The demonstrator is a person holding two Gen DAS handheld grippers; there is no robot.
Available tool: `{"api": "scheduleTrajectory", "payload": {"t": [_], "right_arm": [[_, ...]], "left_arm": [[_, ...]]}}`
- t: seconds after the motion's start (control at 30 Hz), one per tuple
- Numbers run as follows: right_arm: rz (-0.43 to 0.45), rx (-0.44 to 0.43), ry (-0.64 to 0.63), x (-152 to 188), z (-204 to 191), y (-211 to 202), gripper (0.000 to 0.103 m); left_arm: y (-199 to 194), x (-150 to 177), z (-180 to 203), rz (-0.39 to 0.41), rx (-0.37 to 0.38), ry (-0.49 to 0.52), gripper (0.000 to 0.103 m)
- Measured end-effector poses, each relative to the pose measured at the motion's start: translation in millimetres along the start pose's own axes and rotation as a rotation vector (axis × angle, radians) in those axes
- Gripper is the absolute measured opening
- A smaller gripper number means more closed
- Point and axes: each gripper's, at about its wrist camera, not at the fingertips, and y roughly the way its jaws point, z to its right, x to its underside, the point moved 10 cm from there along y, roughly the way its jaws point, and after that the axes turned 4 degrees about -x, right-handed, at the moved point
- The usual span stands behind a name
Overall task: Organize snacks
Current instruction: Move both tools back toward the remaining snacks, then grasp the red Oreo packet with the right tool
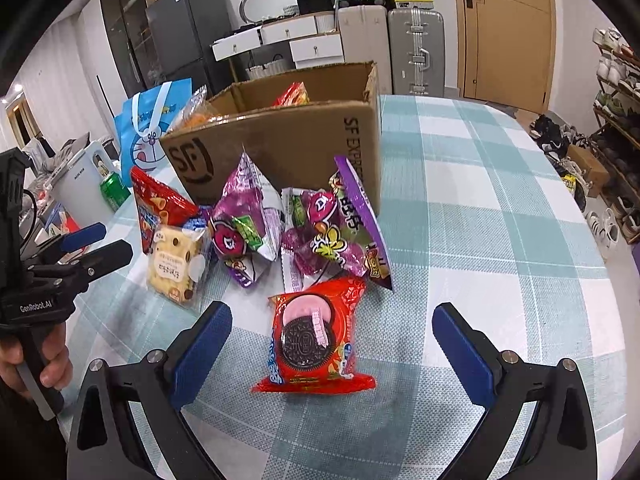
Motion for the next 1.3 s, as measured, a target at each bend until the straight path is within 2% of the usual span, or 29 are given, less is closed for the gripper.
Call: {"api": "scheduleTrajectory", "payload": {"t": [0.23,0.43,0.5,0.57,0.7,0.77,1.3], "right_arm": [[-0.061,0.036,-0.064,11,-9,13,0.1],[-0.095,0.04,-0.091,17,-11,21,0.078],[-0.1,0.041,-0.094,18,-11,22,0.076],[-0.104,0.032,-0.093,18,-11,22,0.068],[-0.107,0.022,-0.097,18,-12,22,0.059],[-0.112,0.013,-0.104,18,-12,22,0.047],[-0.009,-0.04,-0.114,0,-25,-9,0.045]], "left_arm": [[4,1,-1,-0.006,0.004,0.002,0.102],[5,1,1,-0.005,-0.006,0.017,0.102],[5,2,2,-0.009,-0.003,0.019,0.102],[6,3,4,-0.011,-0.005,0.025,0.102],[9,6,6,-0.019,-0.008,0.033,0.102],[11,7,7,-0.023,-0.006,0.033,0.102],[37,19,37,-0.064,-0.018,0.097,0.102]]}}
